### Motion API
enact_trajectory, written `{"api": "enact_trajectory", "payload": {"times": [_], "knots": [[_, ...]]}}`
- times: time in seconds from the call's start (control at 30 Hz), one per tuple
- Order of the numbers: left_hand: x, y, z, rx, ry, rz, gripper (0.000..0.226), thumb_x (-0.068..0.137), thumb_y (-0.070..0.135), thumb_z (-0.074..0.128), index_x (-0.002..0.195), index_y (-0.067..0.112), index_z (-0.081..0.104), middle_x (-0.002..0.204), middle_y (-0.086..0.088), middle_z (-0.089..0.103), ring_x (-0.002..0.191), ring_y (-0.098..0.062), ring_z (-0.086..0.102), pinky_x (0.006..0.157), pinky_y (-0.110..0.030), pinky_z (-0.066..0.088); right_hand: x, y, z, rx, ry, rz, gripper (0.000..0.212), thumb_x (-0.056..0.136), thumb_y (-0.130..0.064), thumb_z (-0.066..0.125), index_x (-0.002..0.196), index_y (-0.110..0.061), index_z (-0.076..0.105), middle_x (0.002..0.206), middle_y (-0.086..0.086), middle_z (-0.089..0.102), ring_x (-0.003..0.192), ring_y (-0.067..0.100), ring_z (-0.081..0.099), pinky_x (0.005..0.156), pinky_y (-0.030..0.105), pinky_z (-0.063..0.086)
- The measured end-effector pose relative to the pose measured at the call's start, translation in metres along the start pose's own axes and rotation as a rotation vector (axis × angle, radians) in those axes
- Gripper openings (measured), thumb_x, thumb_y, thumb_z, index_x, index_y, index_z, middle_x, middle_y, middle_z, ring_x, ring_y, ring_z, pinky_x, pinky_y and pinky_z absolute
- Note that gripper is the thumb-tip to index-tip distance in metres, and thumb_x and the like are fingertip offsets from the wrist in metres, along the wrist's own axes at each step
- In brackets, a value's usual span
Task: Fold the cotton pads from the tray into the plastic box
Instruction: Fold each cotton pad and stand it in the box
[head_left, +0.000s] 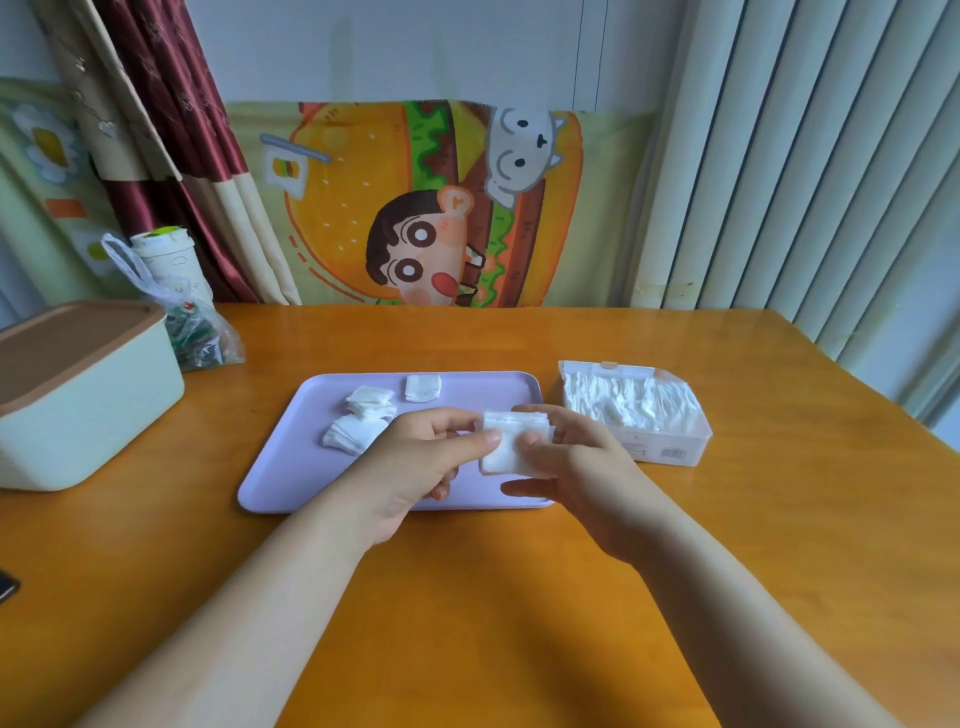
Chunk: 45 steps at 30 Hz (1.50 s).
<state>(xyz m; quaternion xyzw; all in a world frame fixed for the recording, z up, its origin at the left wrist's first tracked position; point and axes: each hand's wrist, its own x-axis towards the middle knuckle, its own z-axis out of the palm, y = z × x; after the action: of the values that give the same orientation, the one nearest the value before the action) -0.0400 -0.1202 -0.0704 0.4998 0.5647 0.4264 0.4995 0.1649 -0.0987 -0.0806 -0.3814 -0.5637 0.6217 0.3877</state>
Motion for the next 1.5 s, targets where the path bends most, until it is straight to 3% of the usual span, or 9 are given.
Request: {"api": "enact_trajectory", "payload": {"times": [0.2,0.4,0.6,0.87,1.07,1.17,1.27,1.43,1.5], "knots": [[-0.008,0.007,0.016,0.114,-0.041,0.077,0.010,0.102,0.027,0.066,0.104,0.030,0.075,0.071,0.009,0.064,0.068,-0.013,0.048,0.065,-0.028,0.044,-0.004,-0.006,0.003,-0.079,0.049,0.095,0.067,0.084,-0.025,0.069,0.148,-0.025,0.047,0.119,0.009,0.074,0.113,0.023,0.071,0.091,0.042,0.063],[-0.008,0.016,0.036,0.380,-0.039,0.227,0.017,0.102,0.030,0.065,0.117,0.025,0.072,0.087,0.012,0.064,0.071,-0.006,0.052,0.069,-0.020,0.043,-0.005,-0.013,-0.002,-0.180,0.114,0.099,0.053,0.098,-0.018,0.059,0.148,-0.026,0.043,0.094,-0.002,0.080,0.101,0.015,0.074,0.081,0.036,0.061],[-0.003,0.012,0.046,0.887,-0.060,0.497,0.088,0.077,0.050,0.084,0.153,0.035,0.040,0.148,0.026,0.040,0.143,-0.002,0.035,0.112,-0.021,0.033,-0.010,-0.001,-0.016,-0.218,0.214,-0.004,0.017,0.098,-0.024,0.071,0.112,-0.013,0.070,0.109,0.016,0.076,0.101,0.032,0.075,0.081,0.045,0.064],[0.015,0.014,0.077,0.904,0.021,0.520,0.025,0.079,0.036,0.070,0.100,0.035,0.057,0.089,0.016,0.065,0.084,-0.012,0.063,0.069,-0.038,0.057,-0.019,-0.003,-0.031,-0.099,0.149,0.065,0.031,0.097,-0.033,0.075,0.109,-0.005,0.078,0.106,0.015,0.080,0.103,0.032,0.077,0.096,0.052,0.062],[0.031,0.019,0.101,0.729,-0.092,0.497,0.059,0.081,0.036,0.081,0.135,0.041,0.058,0.117,0.020,0.068,0.109,-0.008,0.065,0.087,-0.024,0.055,-0.018,-0.005,-0.061,-0.057,0.193,0.141,0.047,0.088,-0.032,0.080,0.118,0.004,0.070,0.111,0.017,0.079,0.104,0.032,0.078,0.094,0.049,0.063],[0.045,0.028,0.112,0.744,-0.219,0.464,0.086,0.082,0.049,0.082,0.156,0.041,0.039,0.153,0.022,0.047,0.138,0.000,0.044,0.107,-0.018,0.038,-0.014,-0.016,-0.088,-0.131,0.436,0.098,0.029,0.090,-0.025,0.078,0.107,-0.002,0.073,0.096,0.011,0.082,0.091,0.027,0.079,0.078,0.044,0.063],[0.066,0.039,0.124,0.754,-0.204,0.470,0.078,0.088,0.044,0.077,0.157,0.034,0.040,0.156,0.020,0.044,0.136,0.000,0.046,0.108,-0.019,0.039,-0.007,-0.029,-0.126,-0.320,0.717,-0.020,0.022,0.093,-0.024,0.074,0.097,-0.002,0.071,0.090,0.021,0.077,0.073,0.024,0.068,0.060,0.038,0.053],[0.099,0.051,0.156,0.792,-0.279,0.398,0.038,0.095,0.025,0.067,0.131,0.036,0.065,0.085,0.025,0.056,0.073,0.006,0.056,0.059,-0.005,0.036,0.019,-0.035,-0.164,-0.639,0.713,0.130,0.039,0.086,-0.037,0.070,0.092,0.001,0.066,0.072,0.011,0.065,0.062,0.024,0.058,0.056,0.035,0.043],[0.110,0.050,0.166,0.832,-0.325,0.379,0.028,0.095,0.023,0.061,0.117,0.038,0.068,0.081,0.021,0.056,0.070,0.003,0.054,0.055,-0.009,0.036,0.027,-0.034,-0.169,-0.696,0.648,0.234,0.035,0.079,-0.034,0.072,0.084,0.000,0.065,0.062,0.007,0.064,0.053,0.022,0.057,0.052,0.032,0.041]]}}
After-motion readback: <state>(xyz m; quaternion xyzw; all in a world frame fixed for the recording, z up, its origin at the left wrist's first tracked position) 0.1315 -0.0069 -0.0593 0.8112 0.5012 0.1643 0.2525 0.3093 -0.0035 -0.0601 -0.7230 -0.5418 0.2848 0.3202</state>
